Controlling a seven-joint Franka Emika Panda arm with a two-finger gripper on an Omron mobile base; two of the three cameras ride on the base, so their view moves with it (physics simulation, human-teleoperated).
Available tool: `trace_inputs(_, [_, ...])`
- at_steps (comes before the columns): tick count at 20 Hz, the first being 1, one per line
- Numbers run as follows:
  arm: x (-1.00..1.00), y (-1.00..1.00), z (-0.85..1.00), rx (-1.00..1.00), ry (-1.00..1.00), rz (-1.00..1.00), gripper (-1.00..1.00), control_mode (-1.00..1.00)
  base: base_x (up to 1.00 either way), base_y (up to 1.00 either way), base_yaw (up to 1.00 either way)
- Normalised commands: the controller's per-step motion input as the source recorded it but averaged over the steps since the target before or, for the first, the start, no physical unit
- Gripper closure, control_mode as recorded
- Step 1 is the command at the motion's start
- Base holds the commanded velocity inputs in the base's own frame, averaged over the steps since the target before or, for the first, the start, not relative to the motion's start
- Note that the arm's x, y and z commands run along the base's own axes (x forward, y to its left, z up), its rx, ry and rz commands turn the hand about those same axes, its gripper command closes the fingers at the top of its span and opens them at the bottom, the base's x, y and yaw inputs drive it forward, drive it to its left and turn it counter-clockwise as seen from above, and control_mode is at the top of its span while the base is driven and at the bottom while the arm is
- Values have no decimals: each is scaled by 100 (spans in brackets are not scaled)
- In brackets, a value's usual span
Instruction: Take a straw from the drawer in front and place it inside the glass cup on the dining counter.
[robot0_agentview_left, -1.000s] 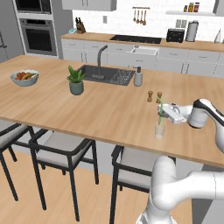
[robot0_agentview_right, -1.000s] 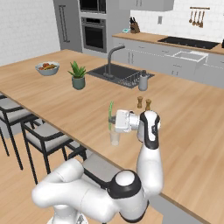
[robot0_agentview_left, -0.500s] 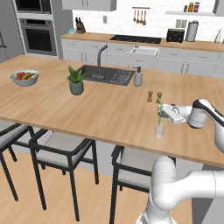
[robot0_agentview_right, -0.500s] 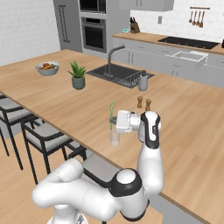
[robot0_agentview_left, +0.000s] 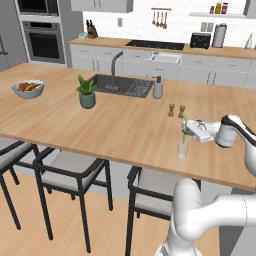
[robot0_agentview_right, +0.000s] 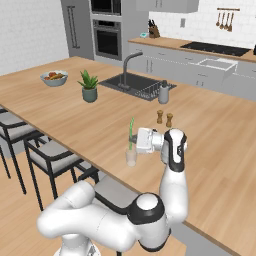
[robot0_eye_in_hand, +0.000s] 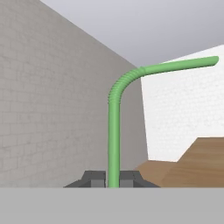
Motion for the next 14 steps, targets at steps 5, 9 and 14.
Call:
trace_inputs(5, [12,-13,-14,0,2,2,100,-100,0,0,0])
trace_inputs(9, [11,-9,-15,0,2,1,100,-100,0,0,0])
trace_inputs(14, [12,-4,-15,0,3,2,100,-100,0,0,0])
